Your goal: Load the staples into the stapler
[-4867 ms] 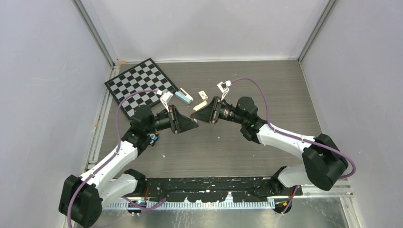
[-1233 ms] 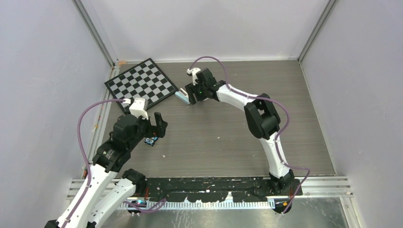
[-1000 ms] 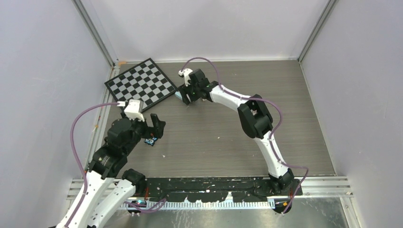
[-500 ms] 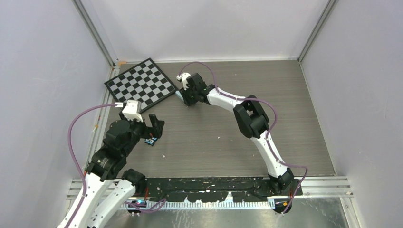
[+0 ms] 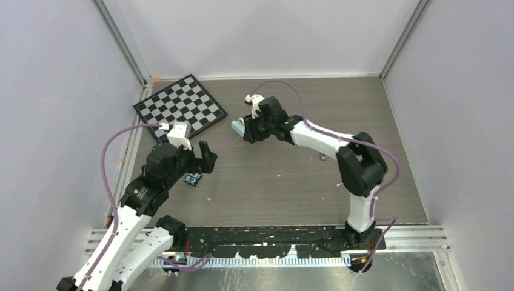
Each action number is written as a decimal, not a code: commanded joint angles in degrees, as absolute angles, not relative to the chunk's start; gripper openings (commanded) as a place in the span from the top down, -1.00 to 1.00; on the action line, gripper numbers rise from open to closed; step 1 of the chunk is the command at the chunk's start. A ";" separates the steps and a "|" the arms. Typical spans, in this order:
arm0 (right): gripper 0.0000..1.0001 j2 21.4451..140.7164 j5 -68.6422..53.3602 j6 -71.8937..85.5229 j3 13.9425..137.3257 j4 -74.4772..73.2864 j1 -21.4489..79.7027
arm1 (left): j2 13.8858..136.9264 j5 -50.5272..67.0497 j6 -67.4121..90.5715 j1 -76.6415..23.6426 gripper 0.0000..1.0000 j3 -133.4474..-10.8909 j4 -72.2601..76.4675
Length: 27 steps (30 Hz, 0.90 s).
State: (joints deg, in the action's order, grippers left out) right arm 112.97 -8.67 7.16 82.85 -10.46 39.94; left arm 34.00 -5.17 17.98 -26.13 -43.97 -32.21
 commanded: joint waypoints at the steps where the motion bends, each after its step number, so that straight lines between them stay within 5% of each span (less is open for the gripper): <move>1: 0.38 100.09 -14.33 17.12 75.91 -1.69 39.44 | 40.60 -0.74 23.64 -26.04 -0.95 -48.63 -31.78; 8: 0.40 87.66 -22.76 32.07 67.83 1.94 37.69 | 41.81 11.09 27.72 -23.29 -0.99 -49.13 -24.54; 15: 0.39 78.62 -32.01 45.23 63.25 6.24 34.37 | 44.39 37.46 40.66 -9.86 -0.84 -45.21 -6.23; 21: 0.39 75.57 -39.76 56.67 59.56 16.82 30.27 | 45.02 35.13 45.18 -8.66 -0.84 -43.78 1.57; 27: 0.39 77.46 -48.52 68.89 56.79 33.63 29.62 | 48.44 32.33 54.51 -8.00 -0.58 -43.99 5.91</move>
State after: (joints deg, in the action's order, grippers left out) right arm 77.49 -39.88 57.67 57.78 16.58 29.39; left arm 46.52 32.40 46.59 -8.58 -43.66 -2.26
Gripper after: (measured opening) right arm 0.482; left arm 0.830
